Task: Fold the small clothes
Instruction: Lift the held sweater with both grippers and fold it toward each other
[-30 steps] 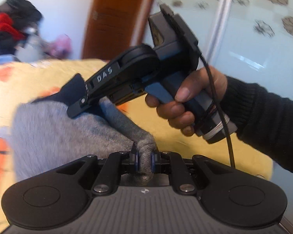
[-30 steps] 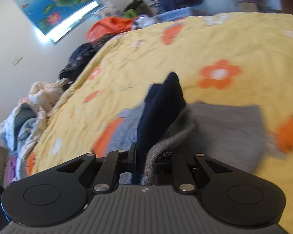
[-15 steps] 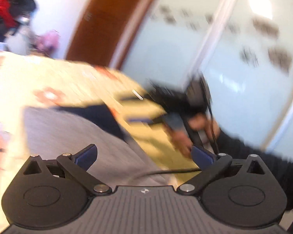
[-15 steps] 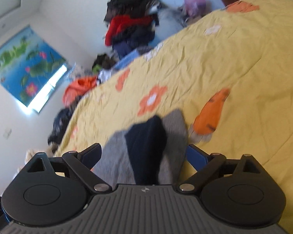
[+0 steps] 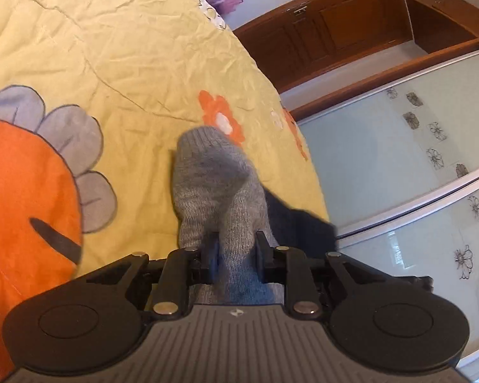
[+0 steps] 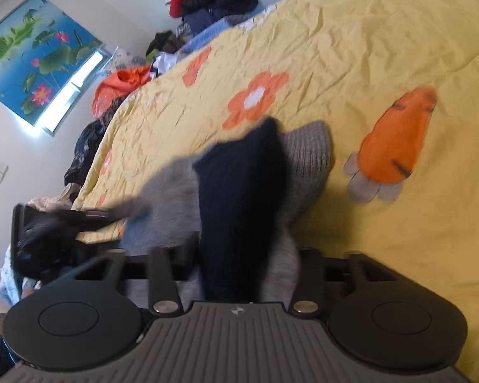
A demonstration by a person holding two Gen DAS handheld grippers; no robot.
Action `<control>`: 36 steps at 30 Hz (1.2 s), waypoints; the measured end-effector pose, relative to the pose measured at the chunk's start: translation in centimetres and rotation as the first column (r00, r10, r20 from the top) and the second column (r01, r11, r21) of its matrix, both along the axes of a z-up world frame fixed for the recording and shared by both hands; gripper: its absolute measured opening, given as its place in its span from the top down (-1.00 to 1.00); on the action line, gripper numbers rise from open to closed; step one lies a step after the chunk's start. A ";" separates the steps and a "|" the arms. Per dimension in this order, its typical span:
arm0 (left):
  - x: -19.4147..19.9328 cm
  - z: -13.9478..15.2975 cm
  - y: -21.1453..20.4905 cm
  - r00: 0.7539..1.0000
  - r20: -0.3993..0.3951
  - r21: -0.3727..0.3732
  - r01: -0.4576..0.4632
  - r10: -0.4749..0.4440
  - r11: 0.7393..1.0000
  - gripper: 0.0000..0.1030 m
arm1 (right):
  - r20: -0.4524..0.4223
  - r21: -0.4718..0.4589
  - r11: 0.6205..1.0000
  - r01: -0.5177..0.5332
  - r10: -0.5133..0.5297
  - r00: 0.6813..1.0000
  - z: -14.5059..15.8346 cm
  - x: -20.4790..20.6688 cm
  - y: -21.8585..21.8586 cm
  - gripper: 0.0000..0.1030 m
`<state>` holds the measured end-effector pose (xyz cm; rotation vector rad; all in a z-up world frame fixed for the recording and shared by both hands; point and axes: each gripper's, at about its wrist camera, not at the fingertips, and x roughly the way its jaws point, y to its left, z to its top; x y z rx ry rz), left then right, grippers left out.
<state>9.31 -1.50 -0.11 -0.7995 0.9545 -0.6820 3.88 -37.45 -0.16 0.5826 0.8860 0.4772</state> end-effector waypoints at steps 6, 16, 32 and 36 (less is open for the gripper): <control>0.0 2.1 2.8 0.997 0.060 0.026 -0.046 0.044 0.999 0.77 | 0.039 0.112 0.994 0.018 -0.022 0.999 2.1 0.4 1.7 0.21; 1.8 6.8 8.6 0.982 0.139 0.017 -0.133 0.129 0.991 0.74 | 0.110 0.181 0.974 -0.136 0.118 0.987 5.1 5.0 9.4 0.24; 2.6 -0.1 0.8 0.999 -0.028 -0.050 -0.042 0.040 0.998 -0.73 | -0.026 0.122 0.991 0.050 -0.047 0.999 1.4 1.5 -0.8 0.24; 3.5 -0.8 -1.0 0.998 -0.058 0.084 -0.035 0.040 0.996 0.56 | -0.047 0.115 0.991 0.062 -0.057 0.997 0.6 1.6 -0.6 0.24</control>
